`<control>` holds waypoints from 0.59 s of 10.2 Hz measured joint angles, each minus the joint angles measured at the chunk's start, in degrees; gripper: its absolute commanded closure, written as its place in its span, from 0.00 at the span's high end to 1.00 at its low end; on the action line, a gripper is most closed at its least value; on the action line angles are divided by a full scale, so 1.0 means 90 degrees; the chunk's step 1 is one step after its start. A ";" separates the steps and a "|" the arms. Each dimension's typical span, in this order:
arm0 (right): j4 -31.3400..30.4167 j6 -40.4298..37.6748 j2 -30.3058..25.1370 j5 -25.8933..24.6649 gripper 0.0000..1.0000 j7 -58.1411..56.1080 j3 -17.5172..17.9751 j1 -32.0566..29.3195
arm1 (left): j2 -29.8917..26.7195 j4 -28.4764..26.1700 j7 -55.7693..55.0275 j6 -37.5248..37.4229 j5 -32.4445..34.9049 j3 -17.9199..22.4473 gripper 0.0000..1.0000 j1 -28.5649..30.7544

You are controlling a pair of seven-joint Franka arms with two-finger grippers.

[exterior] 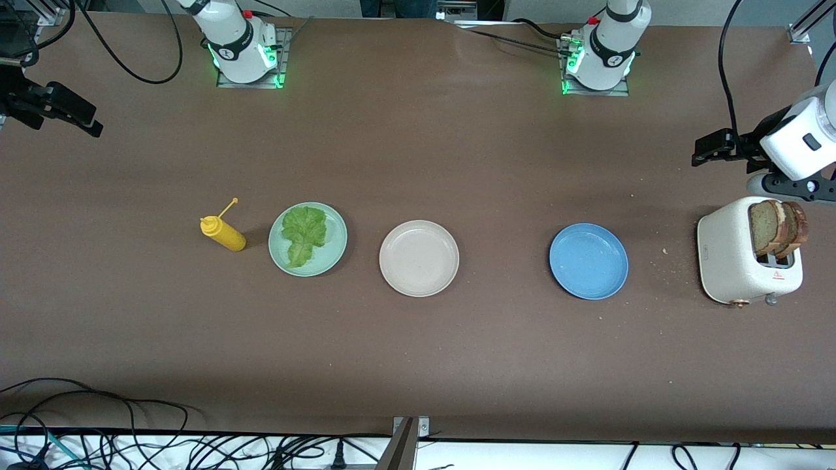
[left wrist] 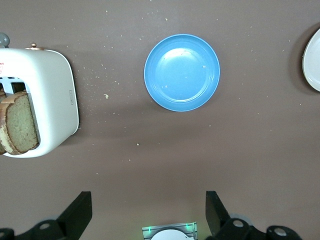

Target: Make sandwich on beige plate with both arms

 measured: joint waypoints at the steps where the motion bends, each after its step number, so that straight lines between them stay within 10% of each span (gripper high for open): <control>1: 0.0000 0.0000 0.0000 0.0000 1.00 -0.0002 0.0000 0.0000 | 0.0001 0.0000 0.0000 0.0056 0.0000 0.0000 1.00 0.0000; 6: -0.0002 -0.0002 0.0005 0.0000 1.00 -0.0002 -0.0005 -0.0003 | 0.0011 0.0000 0.0000 0.0170 0.0000 -0.0003 1.00 0.0000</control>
